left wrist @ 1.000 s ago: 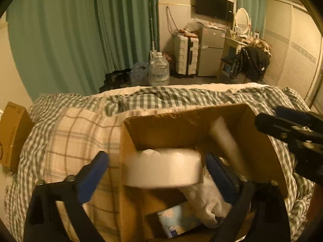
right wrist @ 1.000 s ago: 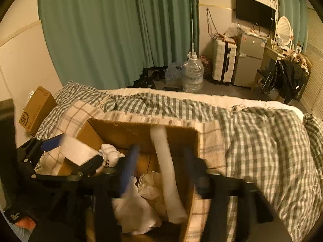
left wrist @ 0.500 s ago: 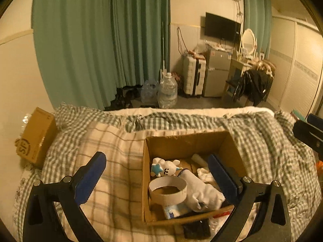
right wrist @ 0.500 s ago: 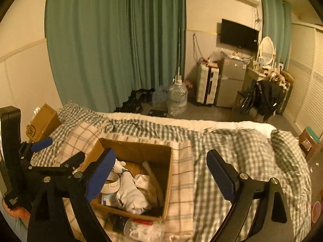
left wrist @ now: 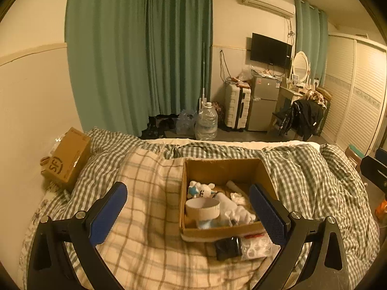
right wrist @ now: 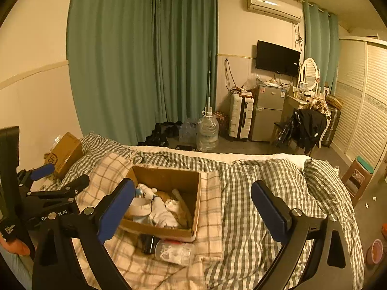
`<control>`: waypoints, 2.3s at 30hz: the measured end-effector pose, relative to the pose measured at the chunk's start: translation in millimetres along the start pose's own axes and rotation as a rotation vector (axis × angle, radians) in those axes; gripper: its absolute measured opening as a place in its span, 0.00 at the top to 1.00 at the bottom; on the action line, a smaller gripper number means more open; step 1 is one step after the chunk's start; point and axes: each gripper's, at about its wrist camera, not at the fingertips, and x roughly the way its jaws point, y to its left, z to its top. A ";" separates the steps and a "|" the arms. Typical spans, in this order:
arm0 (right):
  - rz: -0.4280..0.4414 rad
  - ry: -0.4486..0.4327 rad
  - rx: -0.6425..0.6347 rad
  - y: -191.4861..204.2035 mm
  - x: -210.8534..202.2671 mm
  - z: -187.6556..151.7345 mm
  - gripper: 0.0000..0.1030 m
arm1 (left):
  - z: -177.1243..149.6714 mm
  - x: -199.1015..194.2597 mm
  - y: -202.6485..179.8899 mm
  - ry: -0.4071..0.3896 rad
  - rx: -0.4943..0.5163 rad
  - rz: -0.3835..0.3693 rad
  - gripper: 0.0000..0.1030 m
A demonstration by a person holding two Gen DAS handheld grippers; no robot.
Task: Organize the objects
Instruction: 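Move both open tools back from the box to the remaining items, then grasp the black round lid with the left tool while the right grasps the clear plastic jar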
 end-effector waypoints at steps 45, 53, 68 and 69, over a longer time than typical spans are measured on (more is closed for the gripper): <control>0.002 0.408 0.077 -7.6 172.7 -153.4 0.06 | -158.6 154.4 -60.8 0.353 0.112 -0.090 0.00; -0.002 0.439 0.087 -9.6 183.5 -157.7 0.06 | -160.0 183.5 -55.2 0.397 0.048 -0.174 0.31; 0.006 0.461 0.059 1.2 189.3 -160.7 0.06 | -154.0 153.1 -29.3 0.366 0.096 -0.068 0.40; 0.014 0.464 0.054 4.0 189.6 -160.9 0.06 | -152.7 151.2 -24.9 0.360 0.091 -0.051 0.40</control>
